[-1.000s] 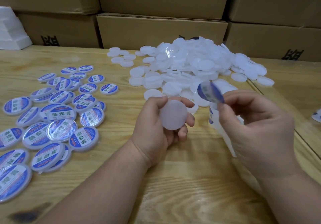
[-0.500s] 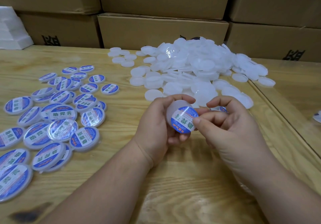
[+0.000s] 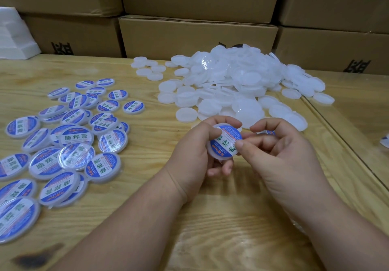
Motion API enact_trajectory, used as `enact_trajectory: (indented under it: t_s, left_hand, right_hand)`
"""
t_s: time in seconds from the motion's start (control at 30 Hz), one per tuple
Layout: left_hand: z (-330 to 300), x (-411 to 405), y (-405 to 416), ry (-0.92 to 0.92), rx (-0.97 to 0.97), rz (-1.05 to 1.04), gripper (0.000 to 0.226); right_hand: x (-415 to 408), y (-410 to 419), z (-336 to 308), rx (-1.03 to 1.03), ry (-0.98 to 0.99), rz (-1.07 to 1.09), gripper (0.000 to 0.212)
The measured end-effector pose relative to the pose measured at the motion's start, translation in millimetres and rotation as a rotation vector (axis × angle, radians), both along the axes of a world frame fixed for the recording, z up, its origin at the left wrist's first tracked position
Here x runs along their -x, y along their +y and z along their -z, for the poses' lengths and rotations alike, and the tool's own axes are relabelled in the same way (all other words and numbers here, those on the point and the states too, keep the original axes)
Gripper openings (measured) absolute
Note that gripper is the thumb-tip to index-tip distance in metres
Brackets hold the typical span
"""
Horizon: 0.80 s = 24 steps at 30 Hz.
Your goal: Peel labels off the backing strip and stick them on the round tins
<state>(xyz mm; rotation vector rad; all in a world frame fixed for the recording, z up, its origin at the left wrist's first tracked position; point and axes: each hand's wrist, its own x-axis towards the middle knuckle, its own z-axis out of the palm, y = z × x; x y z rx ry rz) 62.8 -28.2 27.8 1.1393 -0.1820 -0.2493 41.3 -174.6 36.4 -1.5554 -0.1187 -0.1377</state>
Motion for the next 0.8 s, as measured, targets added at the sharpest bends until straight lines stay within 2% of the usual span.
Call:
enact_trajectory:
  t_s: [0.53, 0.8]
  left_hand:
    - [-3.8, 0.9, -0.5, 0.024, 0.007, 0.022, 0.037]
    - [-1.6, 1.6, -0.4, 0.006, -0.164, -0.068, 0.048]
  right_hand:
    - [-1.4, -1.8, 2.9, 0.032, -0.024, -0.005, 0.031]
    - [0.7, -2.2, 2.9, 0.081, -0.027, 0.004, 0.027]
